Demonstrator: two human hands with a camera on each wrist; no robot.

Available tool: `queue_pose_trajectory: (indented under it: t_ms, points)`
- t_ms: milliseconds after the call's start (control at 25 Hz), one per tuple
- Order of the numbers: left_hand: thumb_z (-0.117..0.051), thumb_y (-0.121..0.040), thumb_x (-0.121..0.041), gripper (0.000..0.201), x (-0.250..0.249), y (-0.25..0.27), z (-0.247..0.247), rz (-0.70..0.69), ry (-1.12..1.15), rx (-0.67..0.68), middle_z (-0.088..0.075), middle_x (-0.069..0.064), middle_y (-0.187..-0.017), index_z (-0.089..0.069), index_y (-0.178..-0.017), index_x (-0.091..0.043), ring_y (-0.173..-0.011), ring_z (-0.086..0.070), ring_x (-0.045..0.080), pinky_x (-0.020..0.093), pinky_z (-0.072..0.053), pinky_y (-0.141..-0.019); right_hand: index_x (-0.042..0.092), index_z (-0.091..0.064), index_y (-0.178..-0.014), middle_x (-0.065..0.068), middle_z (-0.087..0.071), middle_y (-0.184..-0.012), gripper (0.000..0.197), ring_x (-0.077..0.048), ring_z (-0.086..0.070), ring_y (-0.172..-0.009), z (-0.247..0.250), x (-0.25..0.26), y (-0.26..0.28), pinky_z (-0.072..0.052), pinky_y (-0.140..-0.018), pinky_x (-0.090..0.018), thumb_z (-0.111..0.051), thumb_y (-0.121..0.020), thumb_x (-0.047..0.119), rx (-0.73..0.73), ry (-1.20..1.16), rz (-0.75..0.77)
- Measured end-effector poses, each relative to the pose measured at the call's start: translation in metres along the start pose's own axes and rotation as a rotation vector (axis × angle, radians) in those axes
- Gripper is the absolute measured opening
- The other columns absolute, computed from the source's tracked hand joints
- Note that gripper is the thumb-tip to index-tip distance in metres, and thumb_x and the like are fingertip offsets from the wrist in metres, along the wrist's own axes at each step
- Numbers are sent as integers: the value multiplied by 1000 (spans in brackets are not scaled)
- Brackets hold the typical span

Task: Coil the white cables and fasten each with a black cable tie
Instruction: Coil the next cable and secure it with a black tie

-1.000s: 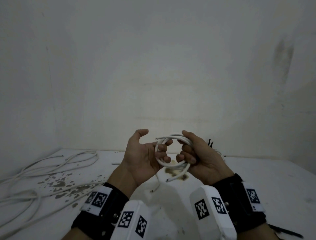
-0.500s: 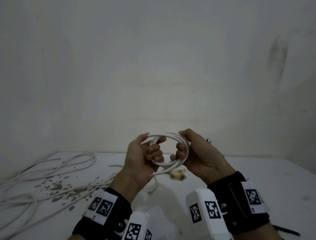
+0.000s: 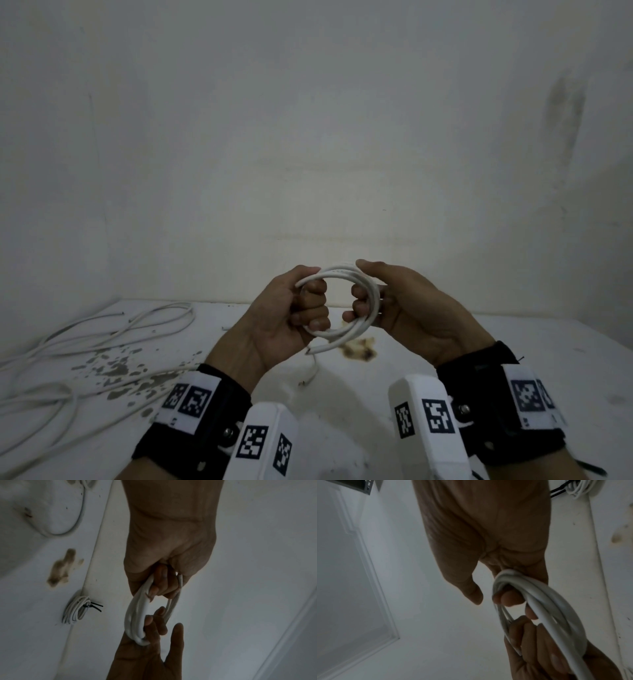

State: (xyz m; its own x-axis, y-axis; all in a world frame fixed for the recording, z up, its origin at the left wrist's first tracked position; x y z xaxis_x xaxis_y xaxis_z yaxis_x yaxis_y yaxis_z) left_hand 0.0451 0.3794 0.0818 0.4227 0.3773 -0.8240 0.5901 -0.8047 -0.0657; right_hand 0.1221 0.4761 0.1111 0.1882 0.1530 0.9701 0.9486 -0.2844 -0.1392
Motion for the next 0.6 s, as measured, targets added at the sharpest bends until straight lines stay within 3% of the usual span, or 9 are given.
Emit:
queue_pose_trajectory:
  t_ms: [80,120,160,240,400,520,600]
  points:
    - [-49,-91,-26,36,-8,0,2,-64,23,-21,-18,-8,-43,-42,-57,-17,-33,-18,8,22,-26,-39,10,-66,-109,-13,-63,-90,16,-27,-66,-70,3,8,2,-61,-74,-40,-64,-94,15,-15,145,98]
    - [-48,-92,-26,37,-11,0,3,-97,33,-40,-18,-8,-43,-43,-56,-17,-33,-18,7,22,-26,-38,21,-64,-118,-10,-65,-100,28,-25,-69,-79,5,14,3,-62,-76,-39,-69,-91,16,-59,284,189]
    - [-46,-93,-25,39,-14,-1,4,-129,34,-67,-18,-8,-43,-43,-56,-17,-33,-17,7,21,-26,-37,32,-62,-120,-4,-65,-105,37,-21,-70,-85,5,22,5,-61,-75,-34,-73,-88,17,-117,458,310]
    - [-43,-96,-25,43,-16,-1,3,-178,30,-123,-17,-8,-43,-44,-53,-17,-32,-16,8,21,-25,-35,38,-66,-110,7,-63,-101,36,-11,-66,-85,-3,37,14,-56,-69,-24,-79,-82,20,-249,797,586]
    - [-38,-100,-31,47,-6,-2,-2,-174,19,-153,-17,-7,-45,-43,-55,-17,-34,-15,8,22,-24,-37,24,-74,-92,4,-64,-89,12,-12,-58,-66,-15,42,26,-47,-55,-24,-80,-82,19,-425,1166,937]
    - [-33,-100,-26,52,-2,-4,-4,-160,0,-139,-18,-5,-45,-46,-51,-15,-34,-15,9,22,-25,-38,16,-71,-89,1,-66,-86,6,-11,-51,-58,-23,41,28,-44,-47,-23,-75,-86,12,-417,1304,1055]
    - [-35,-98,-24,51,-2,-3,-3,-146,-24,-120,-18,-5,-45,-47,-50,-15,-36,-15,9,22,-26,-38,14,-71,-89,-2,-68,-84,7,-15,-54,-53,-24,40,28,-48,-45,-27,-75,-86,8,-384,1315,1099]
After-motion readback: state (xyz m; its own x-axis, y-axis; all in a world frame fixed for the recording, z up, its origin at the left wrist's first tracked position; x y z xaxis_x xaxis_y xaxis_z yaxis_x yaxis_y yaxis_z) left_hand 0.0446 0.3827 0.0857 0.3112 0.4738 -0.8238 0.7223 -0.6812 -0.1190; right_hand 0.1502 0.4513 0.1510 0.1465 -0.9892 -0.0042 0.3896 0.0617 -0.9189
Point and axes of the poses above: each hand's wrist, its own y-axis away from the middle knuckle, its own z-axis out of the back of the hand, x = y × z, the point moved 8 cm from there along -y, towards the middle knuckle
